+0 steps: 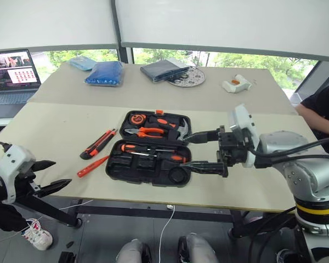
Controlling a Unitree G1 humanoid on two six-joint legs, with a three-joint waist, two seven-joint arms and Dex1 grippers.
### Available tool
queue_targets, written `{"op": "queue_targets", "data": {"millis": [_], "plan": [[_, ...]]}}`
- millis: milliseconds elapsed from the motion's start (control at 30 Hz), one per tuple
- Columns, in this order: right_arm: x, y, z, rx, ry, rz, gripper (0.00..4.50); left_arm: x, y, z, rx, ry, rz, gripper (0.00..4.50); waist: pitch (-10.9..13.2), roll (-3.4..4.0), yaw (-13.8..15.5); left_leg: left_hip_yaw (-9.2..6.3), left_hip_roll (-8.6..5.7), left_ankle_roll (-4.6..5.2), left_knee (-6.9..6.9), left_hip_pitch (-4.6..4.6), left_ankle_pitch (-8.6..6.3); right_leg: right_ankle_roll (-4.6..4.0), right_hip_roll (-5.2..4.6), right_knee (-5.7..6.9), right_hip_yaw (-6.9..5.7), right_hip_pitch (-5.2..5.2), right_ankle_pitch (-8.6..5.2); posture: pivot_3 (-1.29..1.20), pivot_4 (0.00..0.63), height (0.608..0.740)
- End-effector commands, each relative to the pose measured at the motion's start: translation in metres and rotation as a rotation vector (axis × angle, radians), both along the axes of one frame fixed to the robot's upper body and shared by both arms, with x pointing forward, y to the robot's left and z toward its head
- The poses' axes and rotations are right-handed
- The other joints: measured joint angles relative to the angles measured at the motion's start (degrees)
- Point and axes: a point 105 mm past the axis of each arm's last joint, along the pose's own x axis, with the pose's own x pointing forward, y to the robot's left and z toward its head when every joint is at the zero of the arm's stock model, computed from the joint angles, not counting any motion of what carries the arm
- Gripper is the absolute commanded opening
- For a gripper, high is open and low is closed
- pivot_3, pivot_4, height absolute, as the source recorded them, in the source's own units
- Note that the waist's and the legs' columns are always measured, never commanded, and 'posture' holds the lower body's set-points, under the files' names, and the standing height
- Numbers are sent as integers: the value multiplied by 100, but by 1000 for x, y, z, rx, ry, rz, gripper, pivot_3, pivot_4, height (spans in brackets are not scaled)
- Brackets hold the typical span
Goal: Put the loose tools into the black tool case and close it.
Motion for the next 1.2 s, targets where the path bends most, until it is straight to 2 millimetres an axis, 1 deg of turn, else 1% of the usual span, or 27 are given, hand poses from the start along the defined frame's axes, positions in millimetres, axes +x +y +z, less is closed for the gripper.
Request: {"op": "queue_targets", "data": {"millis": [33, 133, 233, 333, 400, 433, 467, 500, 533, 633, 700, 767, 867, 967, 1033, 1100, 1133, 1200], "plan": [[-9, 4, 10, 10, -72, 18, 4424, 13, -11, 1, 60, 36, -37, 4500, 0, 0, -3, 0, -1, 0, -1, 0, 0, -1, 0, 0, 0, 0, 1, 0, 150, 718], [-12, 5, 11, 18, -80, 9, 4424, 28, -21, -10, 95, 86, -60, 4500, -1, -1, -22, 5, -2, 3, -13, -2, 1, -9, 26, -9, -2, -1, 4, 0, 150, 718], [-14, 5, 10, 16, -86, -3, 4424, 45, -32, -19, 71, 118, -62, 4500, -1, -2, -24, 9, -4, 4, -17, 0, 2, -25, 44, -9, -2, -1, 13, 0, 150, 718], [-13, 3, 11, 16, -95, -27, 4424, 54, -37, -36, 123, 175, -74, 4500, -1, -2, -45, 15, -4, 17, -16, 2, 9, -19, 49, -9, -6, -2, 10, 0, 150, 718], [-11, 2, 12, 18, -102, -41, 4500, 57, -36, -46, 144, 219, -55, 3979, -1, -3, -56, 18, -3, 33, -16, 3, 18, -16, 50, -8, -5, -3, 8, 0, 150, 718], [-11, 1, 13, 18, -105, -46, 4500, 58, -36, -50, 152, 237, -56, 3811, -1, -3, -48, 18, -2, 35, -16, 3, 20, -13, 53, -9, -4, -3, 6, 0, 150, 718], [-11, 1, 13, 18, -107, -50, 4500, 58, -36, -52, 155, 249, -61, 3442, -1, -3, -41, 17, 0, 37, -15, 4, 21, -12, 52, -6, -3, -2, 5, 0, 150, 718], [-11, 0, 13, 18, -108, -53, 4500, 58, -37, -54, 156, 256, -66, 3176, -2, -2, -40, 18, -1, 36, -15, 8, 22, -11, 52, -7, -2, -1, 5, 0, 150, 718], [-11, 0, 13, 19, -110, -58, 4500, 58, -38, -56, 150, 266, -66, 2751, -2, -2, -40, 18, 0, 36, -16, 11, 22, -11, 50, -6, -1, 1, 5, 0, 150, 718], [-11, -1, 12, 13, -110, -67, 4500, 62, -39, -63, 149, 276, -64, 1759, -3, 0, -33, 18, -2, 36, -15, 17, 22, -5, 44, -5, 5, 7, 1, 0, 150, 718], [-12, -3, 10, -2, -112, -66, 4500, 64, -38, -63, 146, 267, -58, 1054, -5, 3, -24, 17, -3, 37, -15, 28, 22, -4, 41, -5, 7, 21, 1, 0, 150, 718], [-13, -3, 9, -12, -111, -63, 4500, 66, -38, -57, 124, 254, -55, 454, -6, 4, -22, 14, -3, 36, -15, 34, 20, -3, 36, -6, 8, 31, 0, 0, 150, 718], [-15, -6, 6, -30, -92, -57, 4500, 61, -37, -37, 81, 224, -98, 443, -5, 4, -28, 10, -1, 35, -12, 36, 20, -2, 25, -6, 8, 36, -1, 0, 150, 718], [-19, -10, 2, -52, -58, -43, 4500, 54, -24, -15, 142, 191, -143, 443, -2, -6, -61, 7, 8, 38, -10, 29, 21, -3, 26, -10, 7, 30, -1, 0, 150, 718], [-22, -11, 0, -59, -46, -33, 4500, 55, -17, 1, 183, 160, -153, 443, -1, -7, -44, 6, 9, 49, -12, 18, 28, -8, 28, -10, 4, 17, -4, 0, 150, 718], [-22, -12, -1, -64, -44, -32, 4500, 57, -26, 20, 200, 93, -262, 443, -1, -7, -22, 5, 8, 52, -12, 3, 30, -10, 29, -9, 2, 1, -4, 0, 150, 718], [-22, -13, -2, -67, -44, -33, 4500, 56, -42, 30, 188, 60, -377, 443, -1, -8, -11, 5, 4, 53, -10, -3, 31, -10, 34, -9, -2, -2, -4, 0, 150, 718], [-22, -14, -4, -76, -46, -33, 4500, 53, -64, 42, 166, 29, -532, 443, -1, -8, 33, 5, -5, 55, -7, -4, 29, -8, 33, -10, -6, 1, -3, 0, 150, 718]]}}
